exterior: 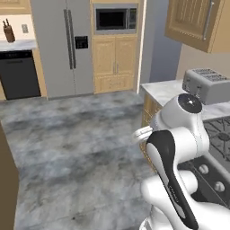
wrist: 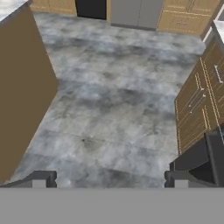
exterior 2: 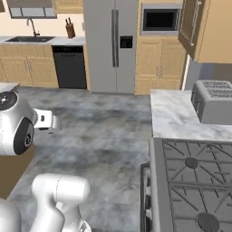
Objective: Move the hot dog bun to the plate on the dining table and place the condiment next to that plate. Then navigate to the fridge and take the sausage and place it on the plate as well.
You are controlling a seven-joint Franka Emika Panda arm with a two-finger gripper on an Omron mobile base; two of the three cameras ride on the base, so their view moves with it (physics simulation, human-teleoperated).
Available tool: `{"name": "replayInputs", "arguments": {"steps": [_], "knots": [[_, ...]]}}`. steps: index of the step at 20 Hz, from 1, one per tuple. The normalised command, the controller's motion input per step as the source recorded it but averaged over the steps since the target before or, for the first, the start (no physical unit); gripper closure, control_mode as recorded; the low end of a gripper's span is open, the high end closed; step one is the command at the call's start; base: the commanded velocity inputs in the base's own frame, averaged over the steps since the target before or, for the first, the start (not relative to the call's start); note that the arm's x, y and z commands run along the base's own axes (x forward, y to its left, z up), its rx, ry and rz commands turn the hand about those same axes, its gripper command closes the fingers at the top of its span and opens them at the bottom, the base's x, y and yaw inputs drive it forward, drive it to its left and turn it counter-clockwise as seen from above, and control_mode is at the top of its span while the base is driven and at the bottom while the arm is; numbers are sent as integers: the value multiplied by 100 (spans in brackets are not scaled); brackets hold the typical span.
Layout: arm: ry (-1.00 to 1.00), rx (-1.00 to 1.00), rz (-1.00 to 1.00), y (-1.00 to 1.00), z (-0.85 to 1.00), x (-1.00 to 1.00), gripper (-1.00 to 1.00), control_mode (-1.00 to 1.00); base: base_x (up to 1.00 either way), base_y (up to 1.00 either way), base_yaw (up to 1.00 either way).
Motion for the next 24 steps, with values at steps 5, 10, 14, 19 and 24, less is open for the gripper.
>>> {"name": "replayInputs", "arguments": {"steps": [5,10,14,19,24], "knots": [[0,0,0,0,0,0,-100,100,100,-10,-6],[0,0,0,0,0,0,-100,100,100,31,-19],[0,0,0,0,0,0,-100,100,100,33,-19],[0,0,0,0,0,0,-100,100,100,47,-19],[0,0,0,0,0,0,-100,100,100,57,-15]]}}
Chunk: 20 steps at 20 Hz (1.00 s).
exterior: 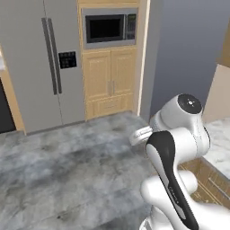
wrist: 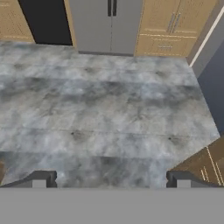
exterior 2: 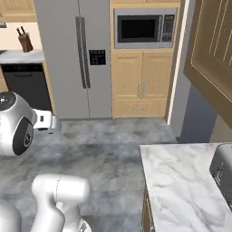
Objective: Move the hot dog bun to the plate on the dining table and place the condiment next to that plate. Then navigate to the fridge and take the sausage and place it on the plate as well.
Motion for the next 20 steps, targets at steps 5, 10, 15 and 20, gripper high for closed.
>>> {"name": "replayInputs", "arguments": {"steps": [5,10,15,20], "knots": [[0,0,0,0,0,0,-100,100,100,57,-7],[0,0,0,0,0,0,-100,100,100,49,-5],[0,0,0,0,0,0,-100,100,100,37,-1],[0,0,0,0,0,0,-100,100,100,25,0]]}}
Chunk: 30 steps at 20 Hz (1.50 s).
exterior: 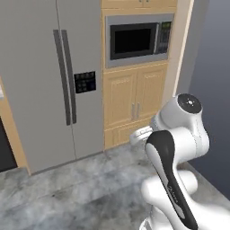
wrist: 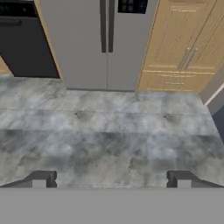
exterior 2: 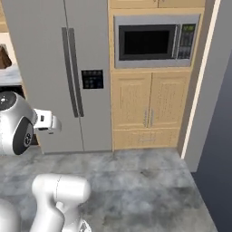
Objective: Move the hot dog bun to the plate on the dining table and place the condiment next to that plate. Then navigate to the fridge and take the sausage and place it on the plate as well.
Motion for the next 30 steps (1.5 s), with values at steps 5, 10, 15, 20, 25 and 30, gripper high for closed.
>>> {"name": "replayInputs", "arguments": {"steps": [5,10,15,20,25,30], "knots": [[0,0,0,0,0,0,-100,100,100,3,3],[0,0,0,0,0,0,-100,100,100,0,19],[0,0,0,0,0,0,-100,100,95,-25,36],[0,0,0,0,0,0,-100,100,43,-63,41],[0,0,0,0,0,0,-100,100,1,-88,40],[0,0,0,0,0,0,-100,100,52,-57,28]]}}
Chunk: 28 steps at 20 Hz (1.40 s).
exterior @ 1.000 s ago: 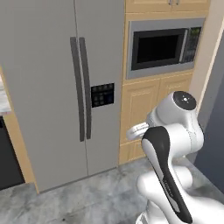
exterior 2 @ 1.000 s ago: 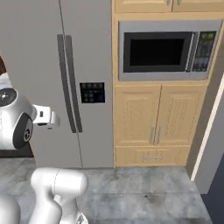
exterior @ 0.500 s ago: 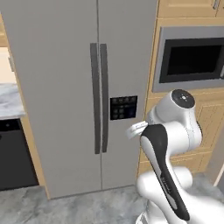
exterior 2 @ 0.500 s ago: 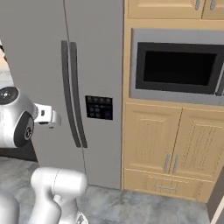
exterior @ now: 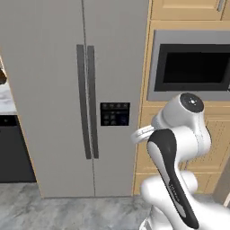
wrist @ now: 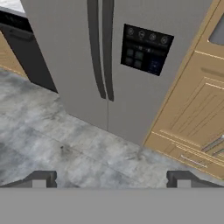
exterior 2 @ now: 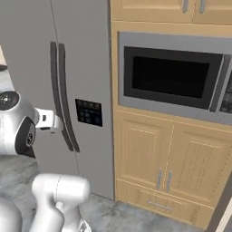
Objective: Move the hot dog bun to the plate on the dining table and place the condiment next to that plate. Then navigate to the fridge and take the sausage and place it on the plate as well.
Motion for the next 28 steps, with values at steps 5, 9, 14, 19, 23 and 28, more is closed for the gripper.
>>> {"name": "replayInputs", "arguments": {"steps": [5,9,14,19,23,28], "knots": [[0,0,0,0,0,0,-100,100,82,-1,6],[0,0,0,0,0,0,-100,100,57,5,-1],[0,0,0,0,0,0,-100,100,17,53,-7],[0,0,0,0,0,0,-100,100,5,70,-10],[0,0,-2,0,0,3,-100,-100,28,13,-8],[-14,-10,-19,34,4,-27,-100,-100,0,0,0]]}}
